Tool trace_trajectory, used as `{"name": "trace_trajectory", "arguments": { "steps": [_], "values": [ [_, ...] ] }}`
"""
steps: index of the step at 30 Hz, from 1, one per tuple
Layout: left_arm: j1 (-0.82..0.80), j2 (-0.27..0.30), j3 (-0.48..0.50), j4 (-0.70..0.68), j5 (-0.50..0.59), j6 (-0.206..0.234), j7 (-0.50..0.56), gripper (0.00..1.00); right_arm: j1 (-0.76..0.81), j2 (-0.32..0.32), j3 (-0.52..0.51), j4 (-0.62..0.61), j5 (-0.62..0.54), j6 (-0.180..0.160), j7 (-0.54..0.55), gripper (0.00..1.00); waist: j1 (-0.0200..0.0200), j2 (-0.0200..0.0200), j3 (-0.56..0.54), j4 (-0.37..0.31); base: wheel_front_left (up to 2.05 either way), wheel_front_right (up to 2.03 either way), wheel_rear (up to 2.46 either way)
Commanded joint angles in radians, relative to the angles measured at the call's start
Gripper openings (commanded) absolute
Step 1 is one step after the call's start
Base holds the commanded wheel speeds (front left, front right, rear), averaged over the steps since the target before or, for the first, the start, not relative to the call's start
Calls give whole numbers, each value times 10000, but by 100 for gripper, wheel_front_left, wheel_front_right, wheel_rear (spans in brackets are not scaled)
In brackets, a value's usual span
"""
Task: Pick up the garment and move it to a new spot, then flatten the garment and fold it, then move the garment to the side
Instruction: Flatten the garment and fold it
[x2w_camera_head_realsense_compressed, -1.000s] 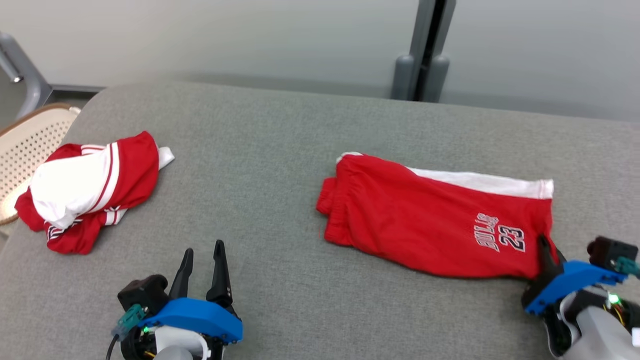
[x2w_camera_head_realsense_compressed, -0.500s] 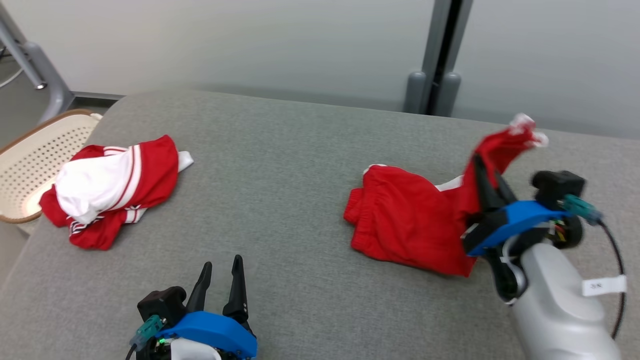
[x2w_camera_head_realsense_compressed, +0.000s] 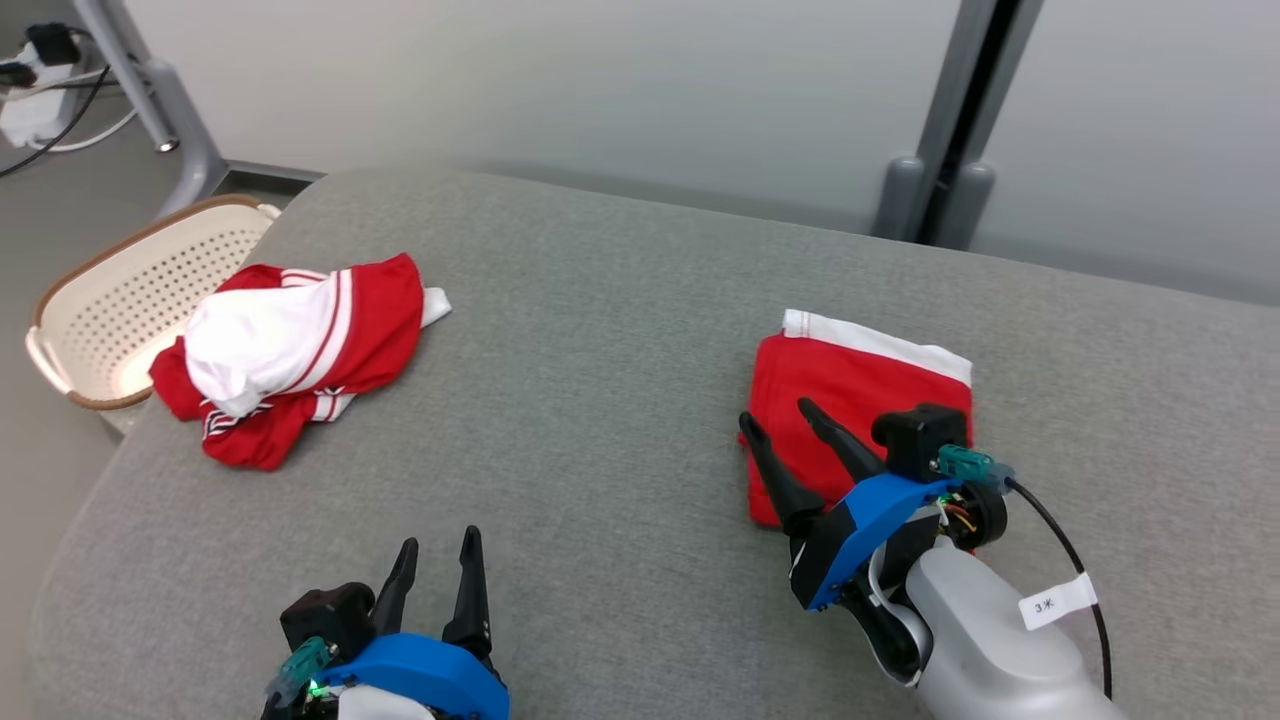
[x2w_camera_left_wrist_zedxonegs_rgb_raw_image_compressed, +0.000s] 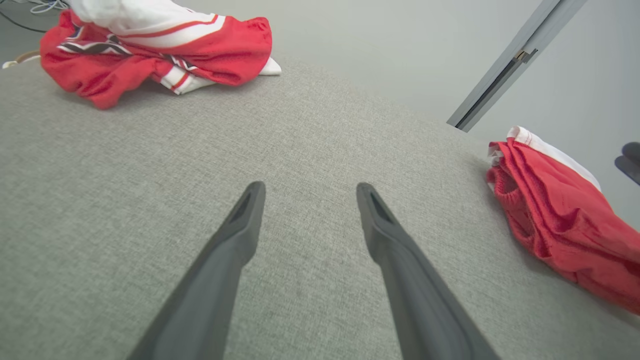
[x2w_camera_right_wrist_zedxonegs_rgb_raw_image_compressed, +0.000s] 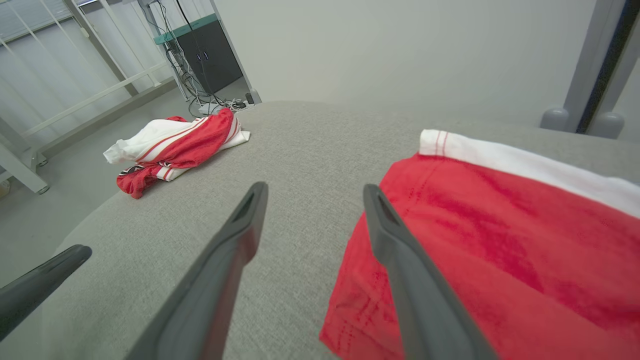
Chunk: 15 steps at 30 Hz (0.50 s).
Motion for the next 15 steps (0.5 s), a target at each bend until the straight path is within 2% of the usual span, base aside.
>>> {"name": "trace_trajectory", "arguments": {
  "steps": [1, 6, 9, 15],
  "values": [
    [26, 0, 149, -82, 265, 26, -26, 100, 115, -84, 63, 94, -2, -1, -163, 100, 0, 0, -149, -301, 0, 0, 0],
    [34, -3, 401, -388, 1053, 103, -26, 100, 121, -167, -833, 75, -686, -1, -244, 100, 0, 0, -240, -882, 0, 0, 0],
    [31, 0, 595, -695, 1736, 172, -26, 100, 646, -363, -2103, -425, -1664, -1, -234, 100, 0, 0, -283, -1319, 0, 0, 0],
    [328, 7, 1000, -1235, 3024, 240, -26, 100, 1962, -308, -4340, -1413, -3345, 1, -240, 100, 0, 0, -430, -1946, 0, 0, 0]
  ]
}}
